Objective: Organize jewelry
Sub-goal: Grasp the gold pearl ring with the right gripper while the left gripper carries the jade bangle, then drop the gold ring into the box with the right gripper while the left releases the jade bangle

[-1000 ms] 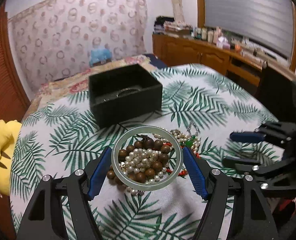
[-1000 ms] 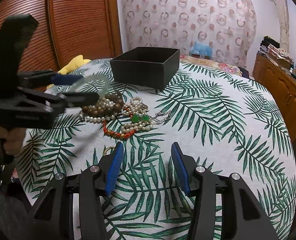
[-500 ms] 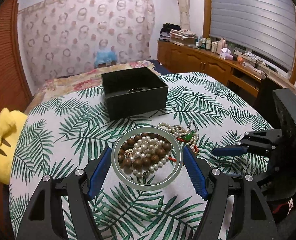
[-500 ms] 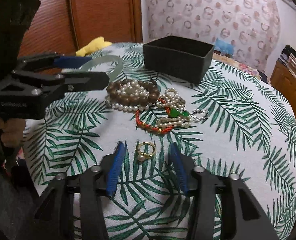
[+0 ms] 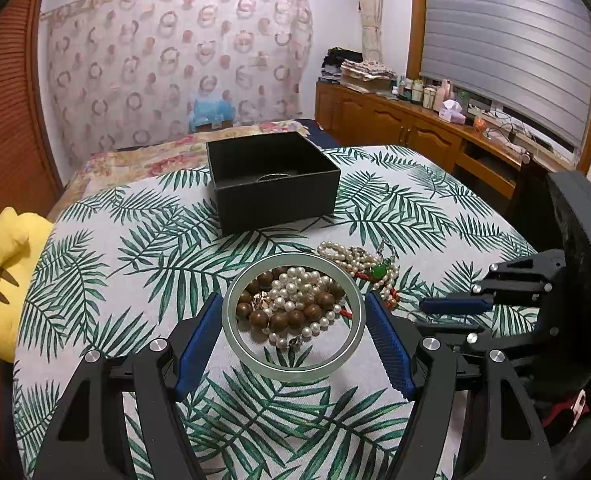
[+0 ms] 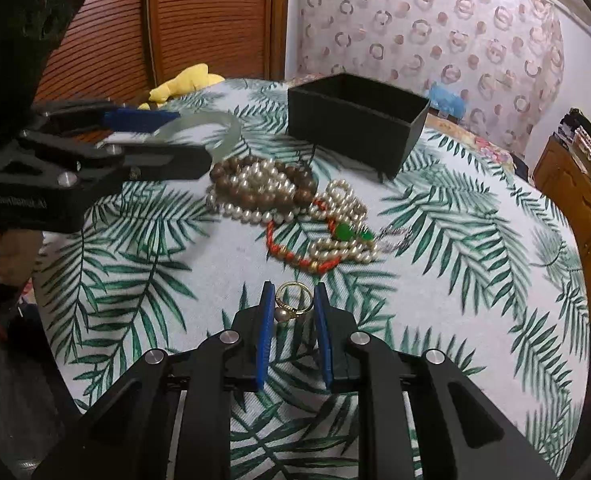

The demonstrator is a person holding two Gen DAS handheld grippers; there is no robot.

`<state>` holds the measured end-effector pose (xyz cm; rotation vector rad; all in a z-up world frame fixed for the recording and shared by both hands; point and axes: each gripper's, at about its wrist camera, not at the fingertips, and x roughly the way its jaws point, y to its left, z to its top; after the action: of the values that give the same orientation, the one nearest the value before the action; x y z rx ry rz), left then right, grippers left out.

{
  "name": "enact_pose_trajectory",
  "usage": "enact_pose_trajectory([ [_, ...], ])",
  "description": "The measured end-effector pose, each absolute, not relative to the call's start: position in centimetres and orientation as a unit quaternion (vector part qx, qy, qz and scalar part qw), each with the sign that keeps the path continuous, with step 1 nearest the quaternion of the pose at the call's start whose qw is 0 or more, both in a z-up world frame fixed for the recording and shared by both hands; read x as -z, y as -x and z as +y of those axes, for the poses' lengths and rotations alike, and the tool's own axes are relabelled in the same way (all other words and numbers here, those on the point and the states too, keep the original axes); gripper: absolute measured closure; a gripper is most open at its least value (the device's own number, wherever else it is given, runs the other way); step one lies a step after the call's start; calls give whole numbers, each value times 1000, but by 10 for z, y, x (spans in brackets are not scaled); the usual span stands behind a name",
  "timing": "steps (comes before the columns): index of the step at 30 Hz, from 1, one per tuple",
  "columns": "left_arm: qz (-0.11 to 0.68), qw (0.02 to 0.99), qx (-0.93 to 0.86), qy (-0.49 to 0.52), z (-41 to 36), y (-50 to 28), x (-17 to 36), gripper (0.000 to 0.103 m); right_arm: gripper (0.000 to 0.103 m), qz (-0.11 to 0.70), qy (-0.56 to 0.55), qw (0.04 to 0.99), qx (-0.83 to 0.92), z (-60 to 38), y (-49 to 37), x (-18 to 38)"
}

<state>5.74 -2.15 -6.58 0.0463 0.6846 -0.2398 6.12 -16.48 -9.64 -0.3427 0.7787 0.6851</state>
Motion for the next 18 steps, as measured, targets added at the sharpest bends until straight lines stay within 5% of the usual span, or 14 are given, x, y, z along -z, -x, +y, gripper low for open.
enact_pose_trajectory([
  [18,312,944,105,-32,-7,-104,39,34,81,306,131,888,-317,-163,-162,34],
])
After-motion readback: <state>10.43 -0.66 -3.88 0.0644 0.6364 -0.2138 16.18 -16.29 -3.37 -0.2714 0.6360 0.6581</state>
